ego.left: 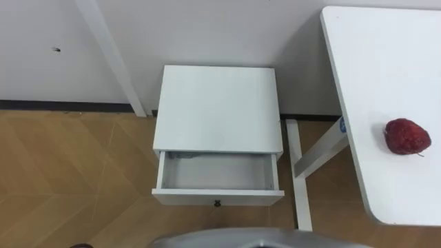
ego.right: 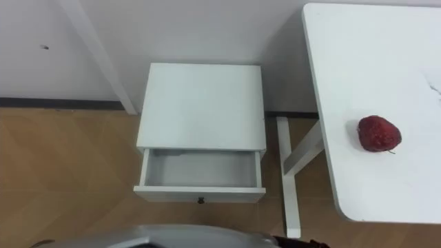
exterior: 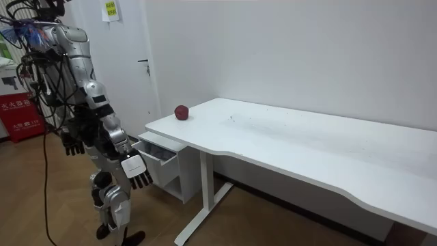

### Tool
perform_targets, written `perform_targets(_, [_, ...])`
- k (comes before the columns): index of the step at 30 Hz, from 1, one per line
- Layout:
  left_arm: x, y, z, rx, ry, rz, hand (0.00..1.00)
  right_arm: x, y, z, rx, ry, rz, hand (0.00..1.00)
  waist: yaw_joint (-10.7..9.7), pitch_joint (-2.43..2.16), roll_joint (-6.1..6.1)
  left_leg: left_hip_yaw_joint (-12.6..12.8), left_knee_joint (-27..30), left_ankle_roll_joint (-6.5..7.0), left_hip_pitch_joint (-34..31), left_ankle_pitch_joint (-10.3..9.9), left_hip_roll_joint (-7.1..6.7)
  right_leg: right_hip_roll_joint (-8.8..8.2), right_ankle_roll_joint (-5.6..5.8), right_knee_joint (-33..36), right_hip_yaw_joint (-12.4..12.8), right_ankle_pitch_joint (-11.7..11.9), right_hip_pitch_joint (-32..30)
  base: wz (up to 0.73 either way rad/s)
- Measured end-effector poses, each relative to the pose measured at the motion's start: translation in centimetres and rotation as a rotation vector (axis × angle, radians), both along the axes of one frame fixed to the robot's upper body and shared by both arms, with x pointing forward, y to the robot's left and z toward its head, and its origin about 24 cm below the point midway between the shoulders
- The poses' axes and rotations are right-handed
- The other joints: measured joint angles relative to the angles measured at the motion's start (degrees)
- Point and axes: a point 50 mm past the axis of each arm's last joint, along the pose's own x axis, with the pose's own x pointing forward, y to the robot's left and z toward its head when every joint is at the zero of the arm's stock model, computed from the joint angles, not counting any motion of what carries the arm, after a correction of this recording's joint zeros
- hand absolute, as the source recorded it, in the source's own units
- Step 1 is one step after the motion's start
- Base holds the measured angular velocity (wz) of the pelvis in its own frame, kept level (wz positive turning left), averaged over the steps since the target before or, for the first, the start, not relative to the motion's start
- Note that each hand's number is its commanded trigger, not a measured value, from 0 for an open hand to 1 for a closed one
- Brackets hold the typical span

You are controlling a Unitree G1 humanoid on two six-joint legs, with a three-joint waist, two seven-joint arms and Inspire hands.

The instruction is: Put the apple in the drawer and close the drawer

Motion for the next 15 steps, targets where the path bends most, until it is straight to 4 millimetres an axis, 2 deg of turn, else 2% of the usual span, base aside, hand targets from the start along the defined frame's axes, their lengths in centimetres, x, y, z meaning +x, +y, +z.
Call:
perform_targets(7, [0.0, -0.1, -0.1, -0.01, 0.006, -0.007, 0.0, -0.2, -0.1, 0.0, -0.011, 0.0, -0.046, 0.0, 0.3, 0.09, 0.24, 0.6, -0.1, 0.0, 0.2, 0.0, 0.09, 0.03, 0.0, 0.0, 0.9, 0.0, -0.2, -0.04])
perform_targets(10, [0.3, -0.1, 0.0, -0.008, -0.01, -0.003, 0.0, -0.3, -0.2, 0.1, -0.011, -0.033, -0.173, 0.0, -0.1, 0.13, 0.51, 0.7, 0.0, 0.0, 0.4, 0.0, 0.07, 0.03, 0.0, 0.1, 0.8, 0.0, -0.1, -0.01])
perform_targets(13, [0.3, 0.3, 0.1, 0.005, -0.03, 0.021, 0.0, 0.1, -0.9, 0.3, -0.017, -0.114, -0.465, 0.0, -0.4, 0.32, 0.94, 1.6, -0.4, -0.03, 1.2, -0.1, 0.21, 0.06, 0.0, 0.0, 1.1, 0.0, 0.5, -0.13])
perform_targets(15, [0.4, 0.9, 0.3, 0.019, -0.063, 0.063, 0.0, 0.8, -1.8, 0.6, -0.009, -0.233, -0.775, 0.0, -2.1, 0.31, 0.87, 1.5, -0.4, -0.04, 1.1, -0.1, 0.18, 0.04, 0.0, 0.0, 1.1, 0.0, 0.5, 0.0])
